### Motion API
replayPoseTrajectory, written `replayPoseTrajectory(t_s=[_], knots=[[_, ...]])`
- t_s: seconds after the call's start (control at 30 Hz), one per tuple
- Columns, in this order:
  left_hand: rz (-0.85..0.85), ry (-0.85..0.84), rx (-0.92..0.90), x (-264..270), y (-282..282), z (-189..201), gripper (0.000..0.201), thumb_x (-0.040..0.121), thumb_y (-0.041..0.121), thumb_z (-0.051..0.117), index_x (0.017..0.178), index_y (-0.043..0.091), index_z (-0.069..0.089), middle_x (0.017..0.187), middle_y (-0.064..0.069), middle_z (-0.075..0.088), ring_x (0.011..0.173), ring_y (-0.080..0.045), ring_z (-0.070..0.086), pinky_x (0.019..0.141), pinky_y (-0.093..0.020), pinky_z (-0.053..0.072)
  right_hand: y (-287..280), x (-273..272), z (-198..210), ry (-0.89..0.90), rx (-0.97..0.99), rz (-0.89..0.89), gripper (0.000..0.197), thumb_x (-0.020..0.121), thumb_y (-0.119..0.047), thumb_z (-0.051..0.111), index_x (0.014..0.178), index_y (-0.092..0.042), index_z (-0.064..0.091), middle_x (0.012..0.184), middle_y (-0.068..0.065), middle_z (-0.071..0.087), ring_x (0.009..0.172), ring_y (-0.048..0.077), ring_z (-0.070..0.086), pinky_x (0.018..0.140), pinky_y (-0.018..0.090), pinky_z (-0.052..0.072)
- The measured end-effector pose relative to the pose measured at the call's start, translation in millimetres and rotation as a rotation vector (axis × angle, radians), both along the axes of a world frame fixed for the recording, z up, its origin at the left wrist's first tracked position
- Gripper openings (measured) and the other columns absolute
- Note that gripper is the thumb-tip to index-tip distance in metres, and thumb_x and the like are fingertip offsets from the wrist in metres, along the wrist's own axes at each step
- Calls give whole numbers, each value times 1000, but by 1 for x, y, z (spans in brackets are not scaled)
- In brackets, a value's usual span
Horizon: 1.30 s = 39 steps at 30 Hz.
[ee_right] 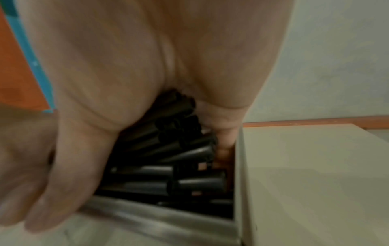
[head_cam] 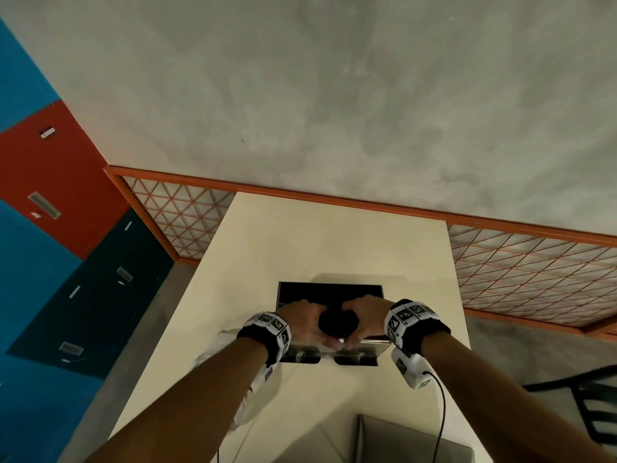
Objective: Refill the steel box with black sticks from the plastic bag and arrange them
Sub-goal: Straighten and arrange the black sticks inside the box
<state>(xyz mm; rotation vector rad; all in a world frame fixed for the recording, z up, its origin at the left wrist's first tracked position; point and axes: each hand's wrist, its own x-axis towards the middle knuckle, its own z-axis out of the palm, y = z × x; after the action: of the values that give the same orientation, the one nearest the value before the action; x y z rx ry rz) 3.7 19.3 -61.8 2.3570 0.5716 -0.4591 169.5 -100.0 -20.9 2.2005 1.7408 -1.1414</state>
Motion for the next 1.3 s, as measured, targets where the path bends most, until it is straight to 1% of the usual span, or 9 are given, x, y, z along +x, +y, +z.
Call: replayPoseTrajectory(t_s=[0.1, 0.2, 0.3, 0.47, 0.6, 0.7, 0.93, 1.17, 1.3], knots=[[7, -32, -16, 3, 14, 2, 73, 62, 87, 66, 117, 39, 64, 103, 13, 72, 94, -10, 68, 90, -35, 56, 1, 7, 5, 39, 85, -58, 50, 75, -48, 78, 116, -25, 60, 104, -4, 68, 96, 17, 63, 83, 32, 49], [-9, -91, 114, 7, 21, 3, 60, 80, 73, 65, 120, 28, 61, 109, 5, 69, 98, -16, 67, 88, -40, 55, 3, 12, 3, -29, 147, -67, 45, 87, -42, 68, 127, -24, 56, 115, -1, 66, 105, 20, 62, 86, 33, 48], [-56, -143, 257, 7, 19, -2, 53, 88, 55, 69, 127, 22, 57, 120, 0, 60, 109, -22, 60, 93, -42, 52, 5, 12, -2, -138, 154, -4, 48, 86, -42, 67, 128, -22, 54, 119, 3, 61, 109, 25, 60, 91, 40, 49], [-41, -303, 336, -10, 11, -11, 55, 87, 49, 70, 131, 18, 56, 126, -2, 51, 115, -23, 53, 95, -41, 49, -7, 2, -5, -271, 358, 9, 62, 83, -53, 62, 134, -20, 49, 123, 3, 50, 113, 25, 48, 94, 40, 41], [-34, -461, 356, -26, -7, -7, 34, 94, 47, 57, 107, 17, 62, 106, 1, 56, 96, -20, 54, 80, -34, 47, -23, -25, -17, -120, 440, 55, 44, 84, -52, 61, 115, -20, 59, 110, 1, 58, 101, 23, 56, 82, 36, 47], [-7, -322, 194, -36, -23, -6, 31, 93, 50, 61, 97, 20, 62, 94, 6, 62, 88, -17, 61, 74, -30, 46, -33, -40, -25, -107, 274, 78, 39, 87, -45, 60, 115, -19, 58, 113, 2, 60, 102, 25, 60, 80, 35, 49], [-26, -109, 231, -43, -39, -22, 31, 85, 45, 63, 107, 24, 64, 109, 1, 68, 100, -26, 66, 84, -37, 55, -54, -57, -44, -192, 237, 48, 40, 88, -40, 51, 125, -23, 51, 125, 2, 57, 110, 27, 58, 85, 38, 51], [55, -122, 141, -46, -46, -27, 32, 83, 33, 68, 113, 23, 62, 117, 2, 66, 107, -23, 63, 89, -34, 53, -67, -65, -44, -153, 267, 29, 54, 86, -40, 57, 138, -30, 42, 132, -2, 53, 119, 23, 53, 92, 37, 49], [101, -109, 49, -47, -44, -25, 36, 79, 26, 75, 113, 21, 64, 113, 2, 70, 104, -20, 65, 90, -33, 53, -68, -65, -45, -106, 244, -37, 49, 83, -39, 61, 129, -30, 46, 130, -6, 54, 117, 21, 54, 91, 37, 50]])
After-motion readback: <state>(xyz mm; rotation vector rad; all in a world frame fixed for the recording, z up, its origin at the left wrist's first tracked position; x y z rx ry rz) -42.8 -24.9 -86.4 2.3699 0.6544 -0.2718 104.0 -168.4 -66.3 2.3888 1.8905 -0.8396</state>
